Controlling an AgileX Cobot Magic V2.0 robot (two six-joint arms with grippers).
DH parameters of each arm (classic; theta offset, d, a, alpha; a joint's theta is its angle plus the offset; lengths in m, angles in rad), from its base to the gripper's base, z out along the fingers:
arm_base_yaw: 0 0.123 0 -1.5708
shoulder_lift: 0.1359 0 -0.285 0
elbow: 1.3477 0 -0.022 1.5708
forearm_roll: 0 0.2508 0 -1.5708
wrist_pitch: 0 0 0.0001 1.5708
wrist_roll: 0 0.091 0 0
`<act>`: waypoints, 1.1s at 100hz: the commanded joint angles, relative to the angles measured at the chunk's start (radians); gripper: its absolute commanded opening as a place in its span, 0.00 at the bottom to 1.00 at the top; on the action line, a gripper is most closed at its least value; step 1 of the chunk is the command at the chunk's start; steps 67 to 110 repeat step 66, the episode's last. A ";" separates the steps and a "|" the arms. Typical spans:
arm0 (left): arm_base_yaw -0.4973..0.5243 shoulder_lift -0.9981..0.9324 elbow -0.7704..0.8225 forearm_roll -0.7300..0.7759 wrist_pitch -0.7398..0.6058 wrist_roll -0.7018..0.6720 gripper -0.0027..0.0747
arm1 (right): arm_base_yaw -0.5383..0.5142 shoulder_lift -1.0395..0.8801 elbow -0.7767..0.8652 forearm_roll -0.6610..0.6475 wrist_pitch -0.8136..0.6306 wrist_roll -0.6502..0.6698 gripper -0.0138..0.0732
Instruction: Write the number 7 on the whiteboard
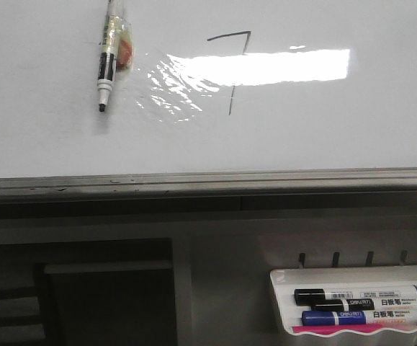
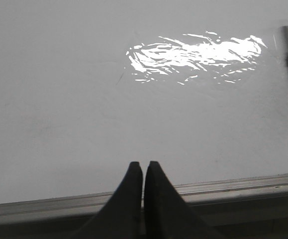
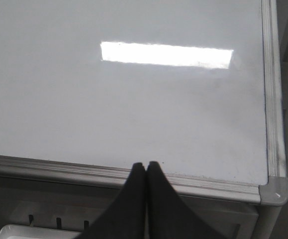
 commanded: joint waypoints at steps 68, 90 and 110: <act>0.001 -0.031 0.035 -0.007 -0.069 -0.010 0.01 | 0.003 -0.019 0.031 -0.017 -0.072 0.000 0.08; 0.001 -0.031 0.035 -0.007 -0.069 -0.010 0.01 | 0.003 -0.019 0.031 -0.017 -0.072 0.000 0.08; 0.001 -0.031 0.035 -0.007 -0.069 -0.010 0.01 | 0.003 -0.019 0.031 -0.017 -0.072 0.000 0.08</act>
